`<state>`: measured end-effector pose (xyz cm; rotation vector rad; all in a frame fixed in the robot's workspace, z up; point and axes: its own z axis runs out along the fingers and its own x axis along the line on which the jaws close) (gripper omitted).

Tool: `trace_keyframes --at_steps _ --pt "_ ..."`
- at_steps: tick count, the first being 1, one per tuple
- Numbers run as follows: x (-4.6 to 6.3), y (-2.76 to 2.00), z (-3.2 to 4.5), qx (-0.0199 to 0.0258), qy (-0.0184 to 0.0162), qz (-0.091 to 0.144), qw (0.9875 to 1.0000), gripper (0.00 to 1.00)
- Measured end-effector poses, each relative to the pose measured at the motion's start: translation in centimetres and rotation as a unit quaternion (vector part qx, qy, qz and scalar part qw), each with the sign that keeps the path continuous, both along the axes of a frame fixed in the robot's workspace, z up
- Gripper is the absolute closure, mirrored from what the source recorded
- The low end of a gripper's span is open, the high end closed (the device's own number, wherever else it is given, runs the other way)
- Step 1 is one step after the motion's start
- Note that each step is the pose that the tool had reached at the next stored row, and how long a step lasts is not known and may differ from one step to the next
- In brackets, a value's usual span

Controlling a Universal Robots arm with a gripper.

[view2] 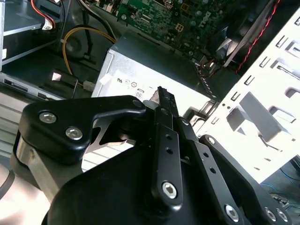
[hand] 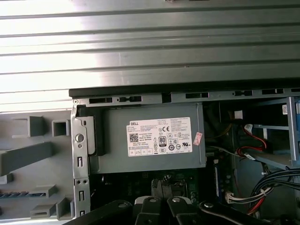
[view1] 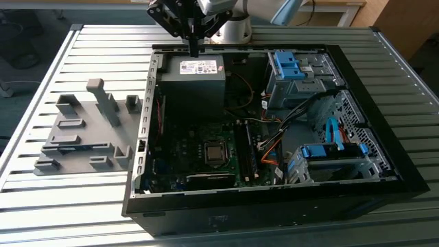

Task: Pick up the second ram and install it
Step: 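Reach for the second ram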

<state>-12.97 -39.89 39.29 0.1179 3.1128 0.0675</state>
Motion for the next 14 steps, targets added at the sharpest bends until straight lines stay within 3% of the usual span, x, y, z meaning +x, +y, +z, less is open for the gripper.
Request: trace_keyframes --at_steps 14 --pt "-0.56 0.00 -0.18 0.0000 0.0029 0.000 1.0000 0.89"
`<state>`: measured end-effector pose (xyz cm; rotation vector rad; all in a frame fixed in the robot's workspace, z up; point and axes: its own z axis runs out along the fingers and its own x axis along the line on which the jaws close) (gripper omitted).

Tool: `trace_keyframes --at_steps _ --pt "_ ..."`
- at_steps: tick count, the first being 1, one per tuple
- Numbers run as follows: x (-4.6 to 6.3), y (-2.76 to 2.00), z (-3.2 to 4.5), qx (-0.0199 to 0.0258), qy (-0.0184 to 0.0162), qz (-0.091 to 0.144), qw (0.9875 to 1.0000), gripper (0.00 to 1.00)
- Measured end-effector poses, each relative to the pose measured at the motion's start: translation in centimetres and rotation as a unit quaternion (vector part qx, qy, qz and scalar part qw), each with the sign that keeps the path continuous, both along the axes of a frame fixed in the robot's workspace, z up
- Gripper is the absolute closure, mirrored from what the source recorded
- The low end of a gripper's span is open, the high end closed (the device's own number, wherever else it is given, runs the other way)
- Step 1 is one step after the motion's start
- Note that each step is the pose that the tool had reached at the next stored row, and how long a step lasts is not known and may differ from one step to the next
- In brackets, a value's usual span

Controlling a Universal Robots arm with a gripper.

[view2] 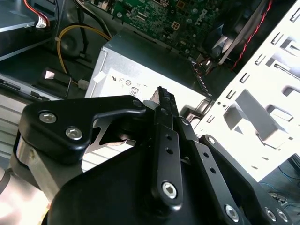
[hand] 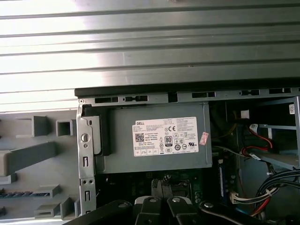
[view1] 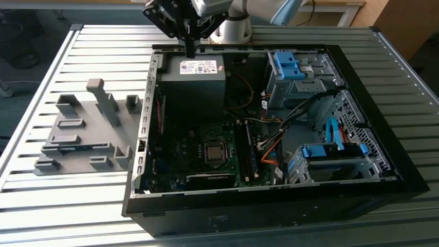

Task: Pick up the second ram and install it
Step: 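Reach for the second ram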

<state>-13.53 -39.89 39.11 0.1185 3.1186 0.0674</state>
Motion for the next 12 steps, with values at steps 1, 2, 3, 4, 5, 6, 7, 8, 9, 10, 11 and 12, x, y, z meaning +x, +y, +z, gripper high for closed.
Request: trace_keyframes --at_steps 1,2,3,4,5,6,7,8,9,10,11,12 --pt "-0.02 0.00 0.00 0.0000 0.0002 0.000 1.0000 0.89" --pt "-0.04 0.00 -0.01 0.0000 0.0003 0.000 1.0000 0.89" --pt "-0.06 0.00 -0.02 0.0000 0.0004 0.000 1.0000 0.89" --pt "-0.08 0.00 -0.03 0.0000 0.0005 0.000 1.0000 0.89" --pt "-0.11 0.00 -0.03 0.0000 0.0005 0.000 1.0000 0.89" --pt "-0.14 0.00 -0.04 0.0000 0.0005 0.000 1.0000 0.89" --pt "-0.16 0.00 -0.05 0.0001 0.0005 0.000 1.0000 0.89" --pt "-0.19 0.00 -0.05 0.0001 0.0005 0.000 1.0000 0.89" --pt "-0.22 0.00 -0.05 0.0000 0.0006 0.000 1.0000 0.89" --pt "-0.25 0.00 -0.05 0.0000 0.0006 0.000 1.0000 0.89" --pt "-0.27 0.00 -0.05 0.0000 0.0006 0.000 1.0000 0.89" --pt "-0.29 0.00 -0.06 0.0000 0.0006 0.000 1.0000 0.89"
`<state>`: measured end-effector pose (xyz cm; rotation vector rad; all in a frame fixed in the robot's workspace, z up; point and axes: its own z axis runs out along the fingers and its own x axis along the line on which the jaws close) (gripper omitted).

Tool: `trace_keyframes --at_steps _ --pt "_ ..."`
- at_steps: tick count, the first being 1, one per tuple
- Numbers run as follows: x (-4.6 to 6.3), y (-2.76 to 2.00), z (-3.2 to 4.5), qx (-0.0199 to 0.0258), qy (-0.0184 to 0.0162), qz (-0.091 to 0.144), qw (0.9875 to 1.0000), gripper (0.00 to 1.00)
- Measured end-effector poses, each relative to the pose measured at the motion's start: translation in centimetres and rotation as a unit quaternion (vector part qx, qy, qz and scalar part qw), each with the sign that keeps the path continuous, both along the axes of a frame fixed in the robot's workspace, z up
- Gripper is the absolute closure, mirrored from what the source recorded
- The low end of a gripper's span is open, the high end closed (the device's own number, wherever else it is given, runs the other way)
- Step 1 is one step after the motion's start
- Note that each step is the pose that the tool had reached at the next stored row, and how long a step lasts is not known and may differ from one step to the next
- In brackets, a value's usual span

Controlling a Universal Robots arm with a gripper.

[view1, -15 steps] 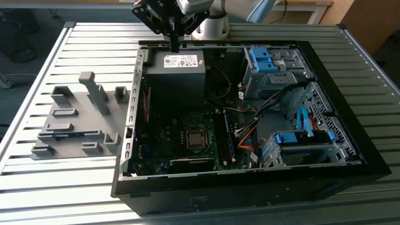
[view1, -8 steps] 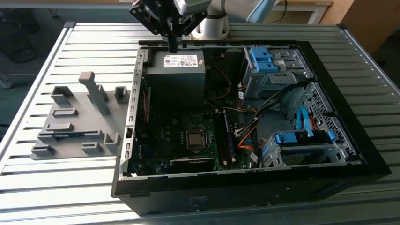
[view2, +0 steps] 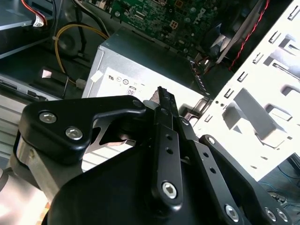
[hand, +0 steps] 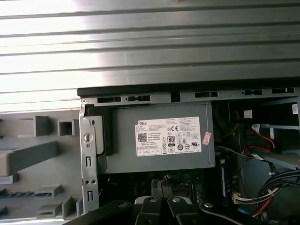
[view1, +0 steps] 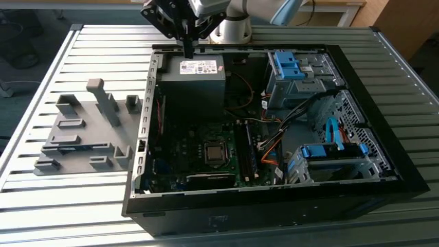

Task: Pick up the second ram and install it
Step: 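Reach for the second ram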

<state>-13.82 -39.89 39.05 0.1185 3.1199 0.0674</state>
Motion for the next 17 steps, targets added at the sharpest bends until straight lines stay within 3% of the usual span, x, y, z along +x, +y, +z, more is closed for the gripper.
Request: trace_keyframes --at_steps 17 --pt "-0.41 0.00 -0.11 0.0000 0.0016 0.000 1.0000 0.89"
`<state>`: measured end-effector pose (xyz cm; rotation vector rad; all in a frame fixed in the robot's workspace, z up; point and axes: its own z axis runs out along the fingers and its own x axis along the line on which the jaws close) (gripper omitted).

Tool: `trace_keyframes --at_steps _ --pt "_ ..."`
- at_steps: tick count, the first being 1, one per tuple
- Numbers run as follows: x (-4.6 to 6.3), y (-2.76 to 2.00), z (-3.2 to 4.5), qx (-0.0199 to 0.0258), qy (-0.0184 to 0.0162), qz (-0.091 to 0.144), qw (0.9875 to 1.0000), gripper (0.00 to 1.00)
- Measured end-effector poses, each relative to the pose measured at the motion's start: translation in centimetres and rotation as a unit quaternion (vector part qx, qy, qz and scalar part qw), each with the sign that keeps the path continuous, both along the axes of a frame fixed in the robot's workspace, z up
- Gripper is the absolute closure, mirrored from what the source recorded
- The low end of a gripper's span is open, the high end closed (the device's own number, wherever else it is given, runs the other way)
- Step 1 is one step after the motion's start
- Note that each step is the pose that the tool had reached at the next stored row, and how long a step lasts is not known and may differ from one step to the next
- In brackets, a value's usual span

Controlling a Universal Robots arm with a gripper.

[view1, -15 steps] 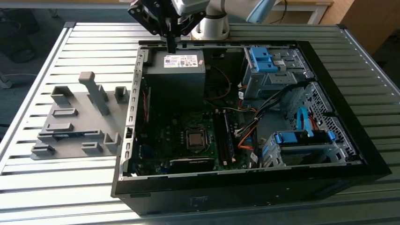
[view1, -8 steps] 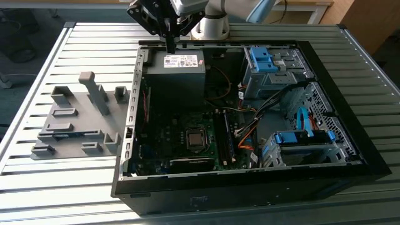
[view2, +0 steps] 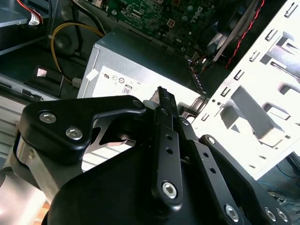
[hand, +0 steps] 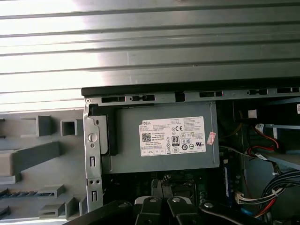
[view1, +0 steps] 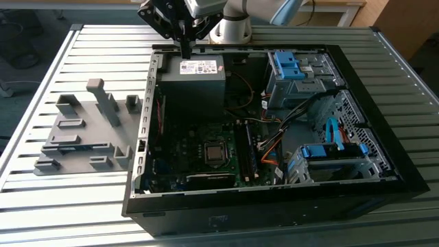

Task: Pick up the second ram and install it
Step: 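Reach for the second ram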

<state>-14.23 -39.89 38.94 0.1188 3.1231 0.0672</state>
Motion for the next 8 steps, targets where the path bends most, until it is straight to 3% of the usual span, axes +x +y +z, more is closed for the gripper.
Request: trace_keyframes --at_steps 8 --pt "-0.15 0.00 -0.03 0.0001 0.0002 0.000 1.0000 0.89"
